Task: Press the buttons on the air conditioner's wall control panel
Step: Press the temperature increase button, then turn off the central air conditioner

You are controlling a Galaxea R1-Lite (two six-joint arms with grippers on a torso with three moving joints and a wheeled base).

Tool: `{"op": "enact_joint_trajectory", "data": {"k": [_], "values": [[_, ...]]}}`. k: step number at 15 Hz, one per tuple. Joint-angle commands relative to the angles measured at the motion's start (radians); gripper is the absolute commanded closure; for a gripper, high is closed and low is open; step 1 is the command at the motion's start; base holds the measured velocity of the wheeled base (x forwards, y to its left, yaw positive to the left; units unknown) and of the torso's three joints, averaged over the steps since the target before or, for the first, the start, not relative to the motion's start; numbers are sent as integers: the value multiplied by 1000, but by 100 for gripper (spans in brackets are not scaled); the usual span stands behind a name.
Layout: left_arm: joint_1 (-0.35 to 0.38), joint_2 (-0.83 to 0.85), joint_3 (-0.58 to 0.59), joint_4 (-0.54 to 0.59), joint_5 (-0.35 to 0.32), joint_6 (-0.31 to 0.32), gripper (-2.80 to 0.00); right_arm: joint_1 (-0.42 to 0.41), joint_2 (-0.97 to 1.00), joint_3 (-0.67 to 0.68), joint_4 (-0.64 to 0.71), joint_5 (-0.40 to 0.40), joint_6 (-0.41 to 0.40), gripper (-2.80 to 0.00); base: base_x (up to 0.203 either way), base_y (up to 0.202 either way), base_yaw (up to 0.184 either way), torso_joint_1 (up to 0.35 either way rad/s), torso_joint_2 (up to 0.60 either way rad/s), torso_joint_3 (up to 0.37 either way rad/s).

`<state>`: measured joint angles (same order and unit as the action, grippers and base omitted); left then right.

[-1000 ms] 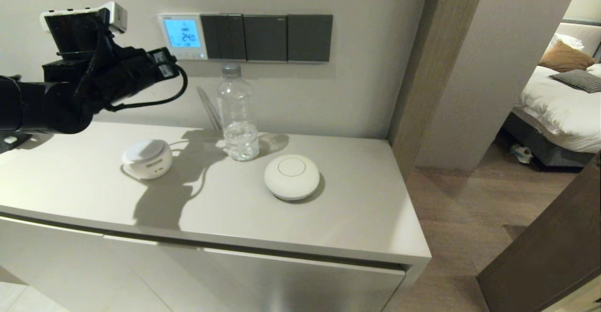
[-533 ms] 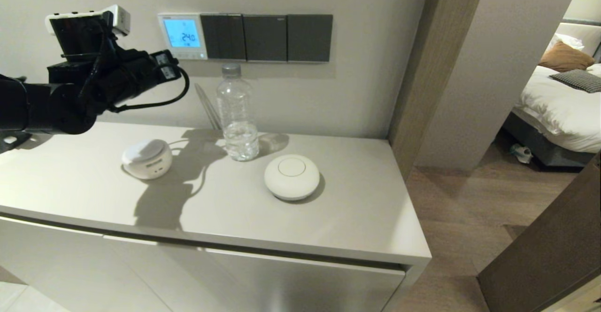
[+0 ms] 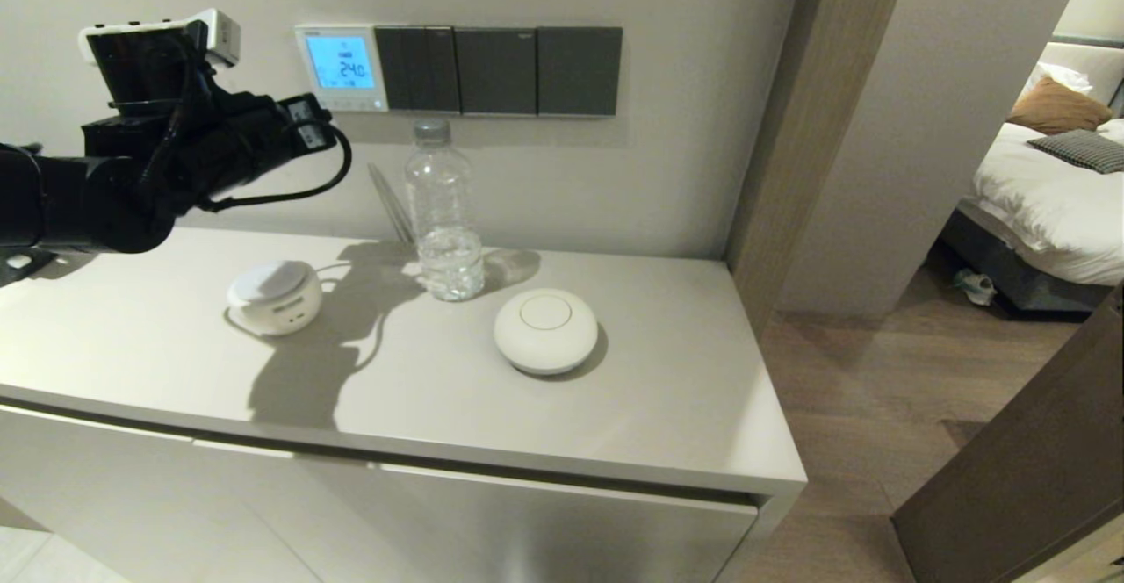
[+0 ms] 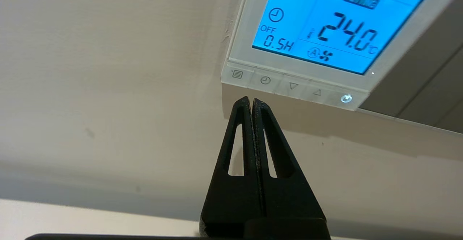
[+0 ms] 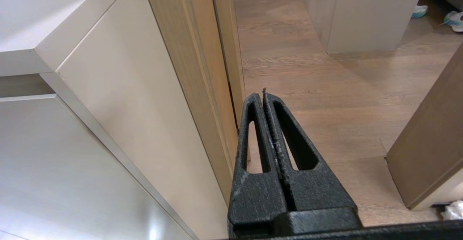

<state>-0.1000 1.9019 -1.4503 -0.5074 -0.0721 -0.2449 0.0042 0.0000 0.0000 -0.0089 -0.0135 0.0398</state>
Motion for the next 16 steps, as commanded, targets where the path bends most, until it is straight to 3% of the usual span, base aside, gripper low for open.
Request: {"op": "enact_joint_trajectory", "data": {"k": [1,4,9,16], "values": [[0,-62,42,-4,0,-2,0,0,0,3,0,0,0,0,0,0,0,0,0,0],[0,-202,151,-4,0,2,0,0,0,3,0,0,0,0,0,0,0,0,0,0],[1,-524,434,9,-2,56,0,0,2,3,0,0,0,0,0,0,0,0,0,0],[55,-1130,888,74,-12,136,0,0,0,3,0,0,0,0,0,0,0,0,0,0]]}}
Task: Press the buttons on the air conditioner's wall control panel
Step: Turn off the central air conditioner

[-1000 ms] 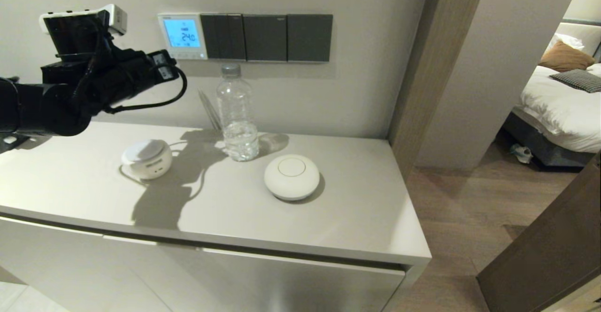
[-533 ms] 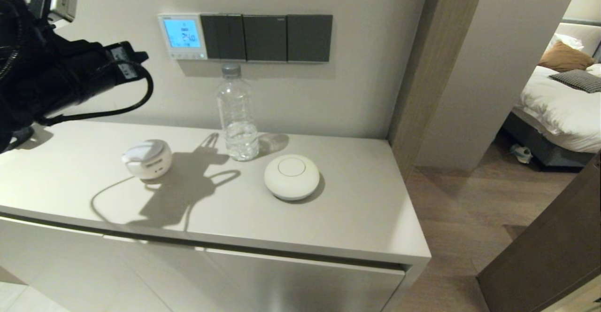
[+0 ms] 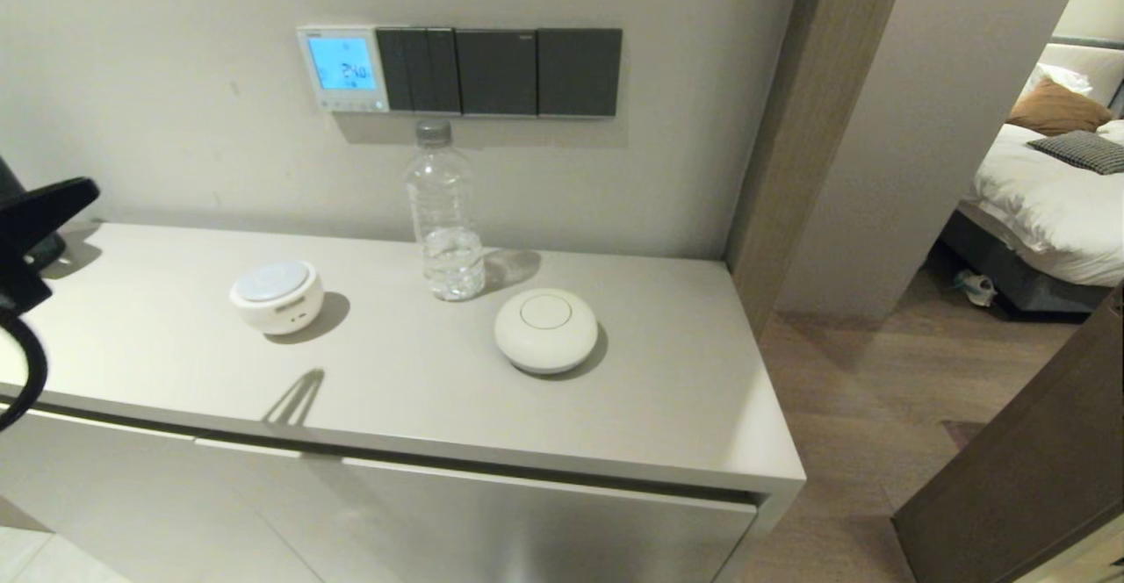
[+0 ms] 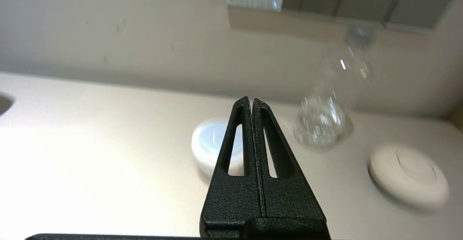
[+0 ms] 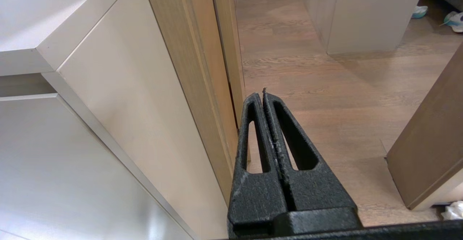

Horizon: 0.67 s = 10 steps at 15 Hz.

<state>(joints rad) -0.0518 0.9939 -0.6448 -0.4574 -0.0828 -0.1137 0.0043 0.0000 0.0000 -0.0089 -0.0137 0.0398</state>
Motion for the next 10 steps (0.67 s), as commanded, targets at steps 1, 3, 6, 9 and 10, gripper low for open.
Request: {"op": "enact_joint_trajectory", "data": {"k": [1,3,6,9,10], "values": [[9,-316,128,86,-2,13,0,0,1,3,0,0,0,0,0,0,0,0,0,0],[11,-498,193,245,-3,24,0,0,0,3,0,0,0,0,0,0,0,0,0,0],[17,-740,265,511,-13,43,0,0,0,3,0,0,0,0,0,0,0,0,0,0],[34,-798,351,653,-32,59,0,0,2,3,0,0,0,0,0,0,0,0,0,0],[46,-818,388,653,-32,72,0,0,0,3,0,0,0,0,0,0,0,0,0,0]]}}
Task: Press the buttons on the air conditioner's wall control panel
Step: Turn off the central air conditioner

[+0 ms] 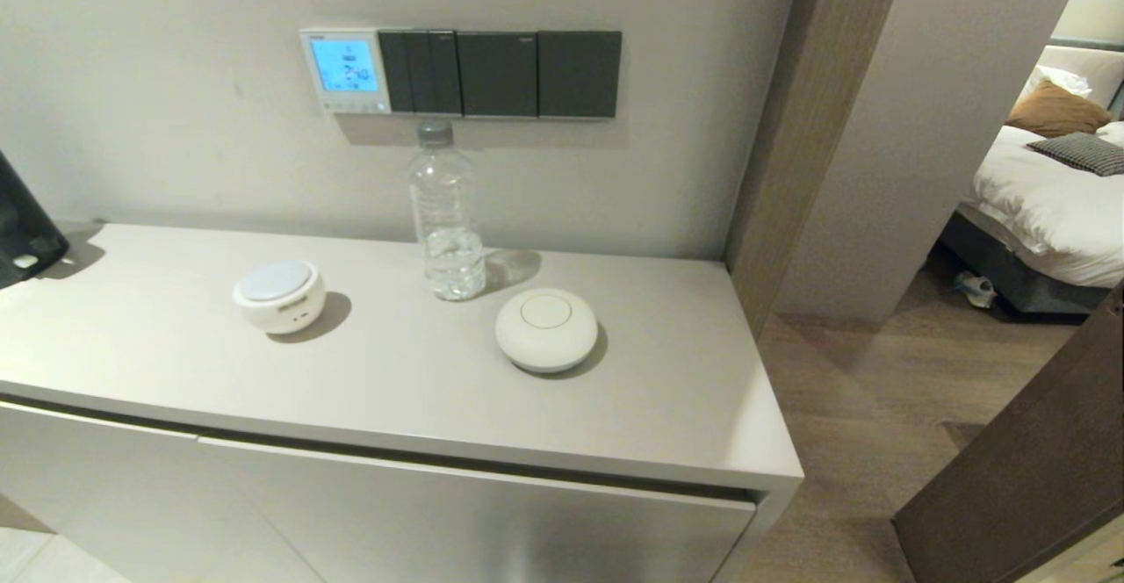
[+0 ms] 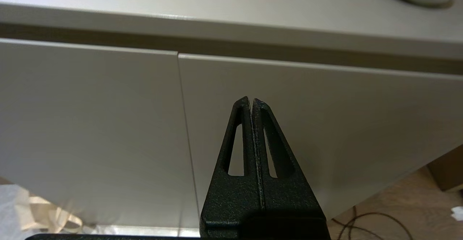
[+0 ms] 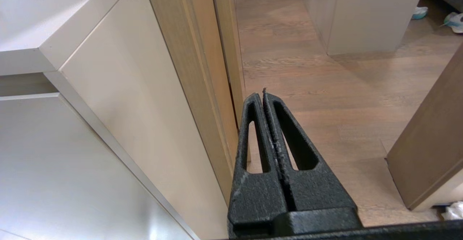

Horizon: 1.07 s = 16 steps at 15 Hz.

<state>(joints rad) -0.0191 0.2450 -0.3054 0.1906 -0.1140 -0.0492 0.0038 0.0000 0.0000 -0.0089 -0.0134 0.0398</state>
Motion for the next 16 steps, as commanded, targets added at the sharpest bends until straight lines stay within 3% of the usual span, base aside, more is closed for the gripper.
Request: {"op": "enact_joint_trajectory", "data": {"k": [1,6,10,16], "values": [[19,-94,77,4,0,20,0,1,0,3,0,0,0,0,0,0,0,0,0,0],[22,-171,203,-29,2,51,0,1,0,3,0,0,0,0,0,0,0,0,0,0],[22,-225,223,-96,3,63,0,1,2,3,0,0,0,0,0,0,0,0,0,0],[22,-245,227,-105,71,78,0,1,0,3,0,0,0,0,0,0,0,0,0,0]]}}
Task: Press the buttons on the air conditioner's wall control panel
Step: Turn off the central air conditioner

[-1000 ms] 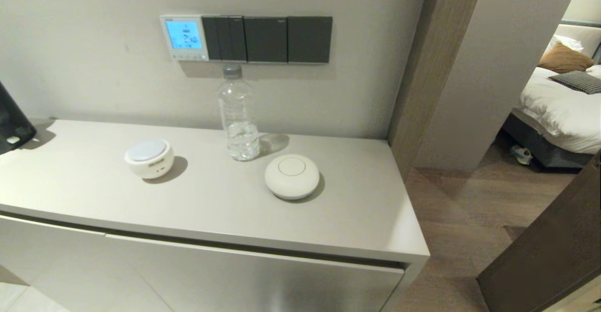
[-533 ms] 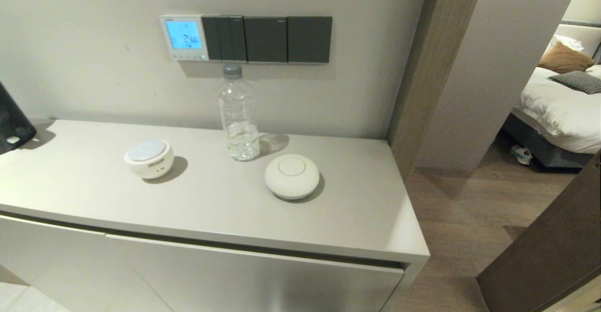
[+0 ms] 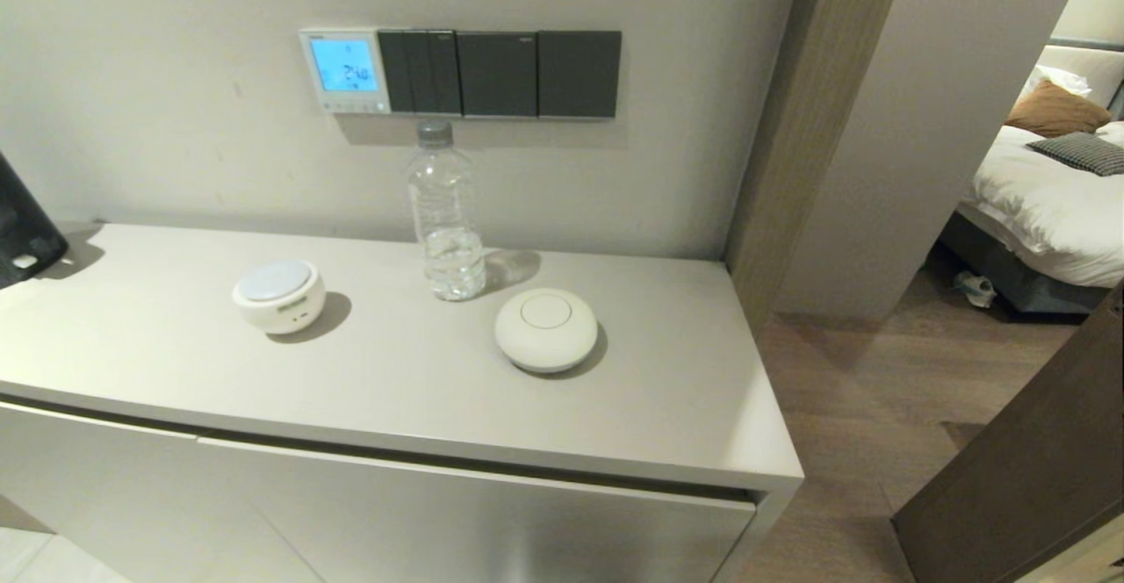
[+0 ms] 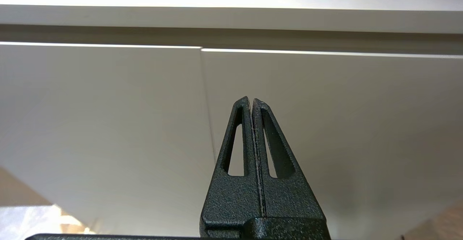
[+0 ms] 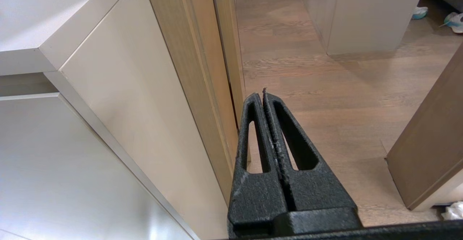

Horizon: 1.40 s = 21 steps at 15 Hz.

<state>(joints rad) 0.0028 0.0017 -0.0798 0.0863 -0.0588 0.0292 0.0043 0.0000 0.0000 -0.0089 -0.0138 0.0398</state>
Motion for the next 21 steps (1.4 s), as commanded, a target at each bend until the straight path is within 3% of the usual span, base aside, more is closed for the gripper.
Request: {"op": "enact_joint_trajectory", "data": {"k": [1,4,21], "values": [[0,-2,0,2,53,2,0,0,0,3,0,0,0,0,0,0,0,0,0,0],[0,1,77,-70,69,6,0,0,0,3,0,0,0,0,0,0,0,0,0,0],[0,0,80,-78,66,-26,0,0,0,3,0,0,0,0,0,0,0,0,0,0]]}}
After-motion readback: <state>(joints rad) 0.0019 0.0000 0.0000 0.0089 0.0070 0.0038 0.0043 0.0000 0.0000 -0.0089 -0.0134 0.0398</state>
